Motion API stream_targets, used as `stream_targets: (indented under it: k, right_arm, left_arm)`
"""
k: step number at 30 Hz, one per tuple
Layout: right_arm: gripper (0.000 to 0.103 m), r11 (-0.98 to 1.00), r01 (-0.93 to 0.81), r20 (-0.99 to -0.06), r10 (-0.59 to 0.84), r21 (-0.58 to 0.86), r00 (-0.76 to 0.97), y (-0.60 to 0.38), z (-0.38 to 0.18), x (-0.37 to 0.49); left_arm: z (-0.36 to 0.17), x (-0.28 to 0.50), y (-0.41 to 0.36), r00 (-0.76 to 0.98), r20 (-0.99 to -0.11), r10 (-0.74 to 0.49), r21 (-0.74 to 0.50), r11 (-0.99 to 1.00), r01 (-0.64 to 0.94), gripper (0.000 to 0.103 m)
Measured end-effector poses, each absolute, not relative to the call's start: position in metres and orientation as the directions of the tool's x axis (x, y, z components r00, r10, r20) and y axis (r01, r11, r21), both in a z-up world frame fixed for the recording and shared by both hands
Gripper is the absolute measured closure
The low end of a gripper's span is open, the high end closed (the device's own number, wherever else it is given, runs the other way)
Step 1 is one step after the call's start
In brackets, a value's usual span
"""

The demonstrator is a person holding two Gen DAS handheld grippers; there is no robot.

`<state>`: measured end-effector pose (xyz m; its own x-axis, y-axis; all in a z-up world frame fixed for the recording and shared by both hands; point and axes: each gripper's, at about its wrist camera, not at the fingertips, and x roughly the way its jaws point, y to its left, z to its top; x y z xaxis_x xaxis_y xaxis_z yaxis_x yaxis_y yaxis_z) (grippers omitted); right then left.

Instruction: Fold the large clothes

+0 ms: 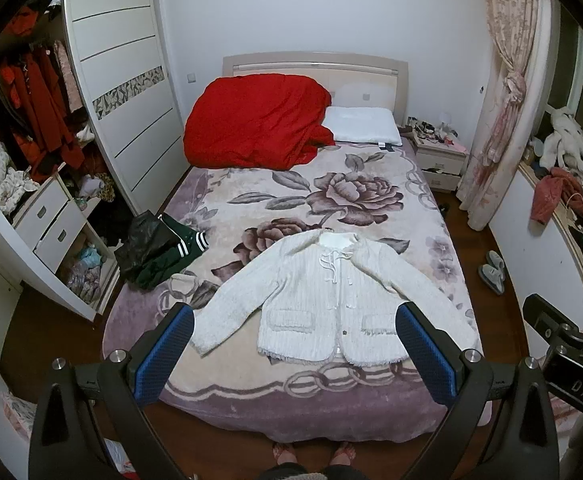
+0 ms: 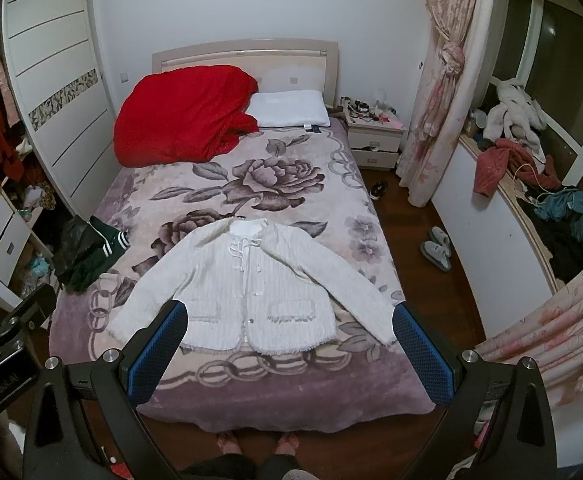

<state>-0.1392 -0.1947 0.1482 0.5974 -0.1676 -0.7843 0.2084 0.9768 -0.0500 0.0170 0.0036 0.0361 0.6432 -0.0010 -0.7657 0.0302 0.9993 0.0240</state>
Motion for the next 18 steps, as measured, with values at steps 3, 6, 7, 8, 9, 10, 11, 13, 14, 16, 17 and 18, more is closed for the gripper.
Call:
stream_targets:
  k: [3, 6, 7, 8, 9, 10, 11, 13, 14, 16, 17, 18]
  right_arm:
    - [0.000, 0.977, 0.209, -0.784, -0.168, -0.050, 0.598, -0.195, 0.148, -0.139]
    - [0.000, 0.976, 0.209, -0.783, -0.170, -0.051, 0.599, -0.194, 0.148, -0.140]
    - [0.000, 0.977, 0.209, -0.782, -0.169, -0.051, 0.600, -0.195, 0.148, -0.140]
    - [0.000, 0.977, 0.209, -0.783, -0.168, -0.050, 0.599, -0.194, 0.149, -0.140]
    - [0.000, 0.977, 0.209, -0.783, -0.167, -0.049, 0.599, -0.195, 0.148, -0.141]
    - [0.000, 0.977, 0.208, -0.784, -0.166, -0.048, 0.599, -0.194, 0.147, -0.141]
    - [0.000, 0.977, 0.208, -0.785, -0.164, -0.045, 0.597, -0.194, 0.150, -0.140]
    - [0.000, 0.977, 0.209, -0.784, -0.165, -0.047, 0.598, -0.194, 0.155, -0.138]
    - [0.000, 0.977, 0.209, -0.785, -0.165, -0.047, 0.597, -0.194, 0.158, -0.136]
    - [0.000, 0.977, 0.210, -0.784, -0.165, -0.045, 0.598, -0.193, 0.158, -0.137]
    - [0.000, 0.977, 0.210, -0.784, -0.166, -0.047, 0.599, -0.193, 0.159, -0.137]
    - [0.000, 0.977, 0.209, -0.783, -0.166, -0.047, 0.599, -0.194, 0.158, -0.138]
  left_arm:
    - [0.038, 0.019, 0.004, 0.645, -0.764, -0.002, 0.022, 0.999, 0.030, 0.000]
    - [0.035, 0.015, 0.004, 0.646, -0.763, -0.003, 0.022, 0.999, 0.030, 0.000]
    - [0.035, 0.015, 0.004, 0.647, -0.763, -0.002, 0.023, 0.999, 0.030, 0.000]
    - [0.035, 0.015, 0.004, 0.646, -0.763, -0.003, 0.022, 0.999, 0.030, 0.000]
    - [0.037, 0.017, 0.004, 0.646, -0.763, -0.003, 0.021, 0.999, 0.030, 0.000]
    - [0.035, 0.015, 0.004, 0.647, -0.762, -0.002, 0.022, 0.999, 0.029, 0.000]
    - [0.036, 0.015, 0.004, 0.647, -0.762, -0.002, 0.023, 0.999, 0.029, 0.000]
    - [0.037, 0.016, 0.004, 0.647, -0.763, -0.004, 0.021, 0.999, 0.030, 0.000]
    - [0.035, 0.013, 0.004, 0.649, -0.761, -0.003, 0.022, 0.999, 0.030, 0.000]
    - [0.035, 0.013, 0.004, 0.650, -0.760, -0.004, 0.020, 0.999, 0.031, 0.000]
    - [0.036, 0.016, 0.002, 0.650, -0.760, -0.005, 0.020, 0.999, 0.032, 0.000]
    - [0.038, 0.018, 0.001, 0.650, -0.760, -0.006, 0.021, 0.999, 0.033, 0.000]
